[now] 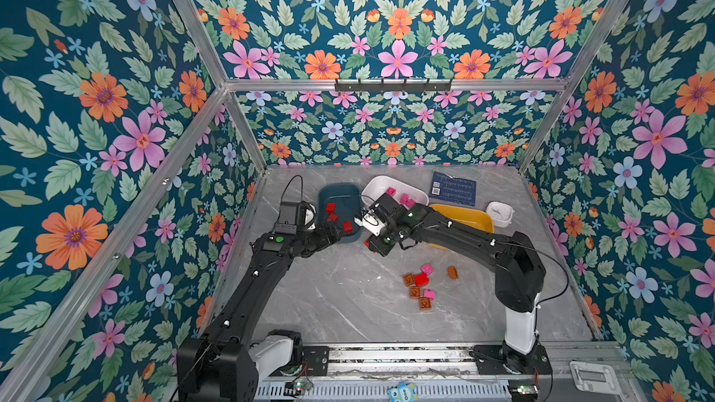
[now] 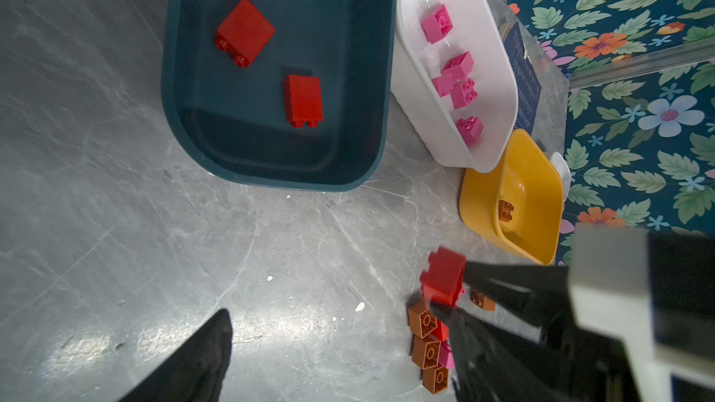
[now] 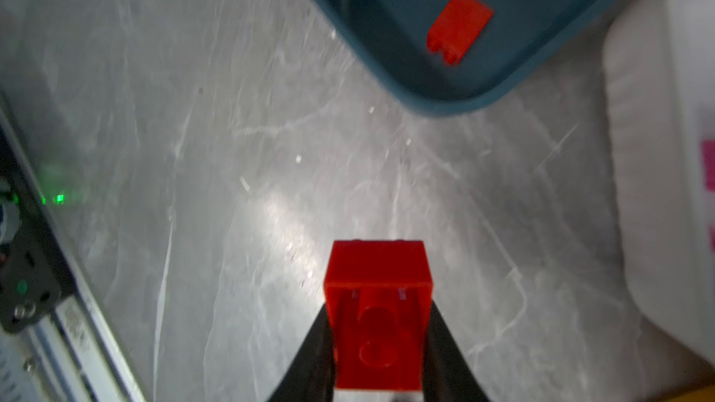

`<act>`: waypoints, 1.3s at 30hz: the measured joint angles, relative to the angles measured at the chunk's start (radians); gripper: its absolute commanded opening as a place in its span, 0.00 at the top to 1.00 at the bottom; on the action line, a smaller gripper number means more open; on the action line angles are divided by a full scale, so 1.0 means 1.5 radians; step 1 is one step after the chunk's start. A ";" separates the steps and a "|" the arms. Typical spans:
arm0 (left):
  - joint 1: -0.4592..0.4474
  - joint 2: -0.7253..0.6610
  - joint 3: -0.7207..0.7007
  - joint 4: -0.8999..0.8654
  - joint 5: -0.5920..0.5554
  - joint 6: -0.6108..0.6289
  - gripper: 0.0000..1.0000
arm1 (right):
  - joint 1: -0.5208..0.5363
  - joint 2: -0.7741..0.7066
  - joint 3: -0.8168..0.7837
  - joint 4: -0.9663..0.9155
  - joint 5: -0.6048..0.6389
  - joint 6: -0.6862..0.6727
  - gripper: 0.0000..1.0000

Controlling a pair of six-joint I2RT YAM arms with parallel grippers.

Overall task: Sort the legos into containers by color
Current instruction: Place the lego in the container.

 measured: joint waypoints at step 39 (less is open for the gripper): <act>0.001 -0.006 0.005 -0.051 -0.031 0.031 0.12 | -0.043 0.094 0.090 0.087 -0.127 0.058 0.34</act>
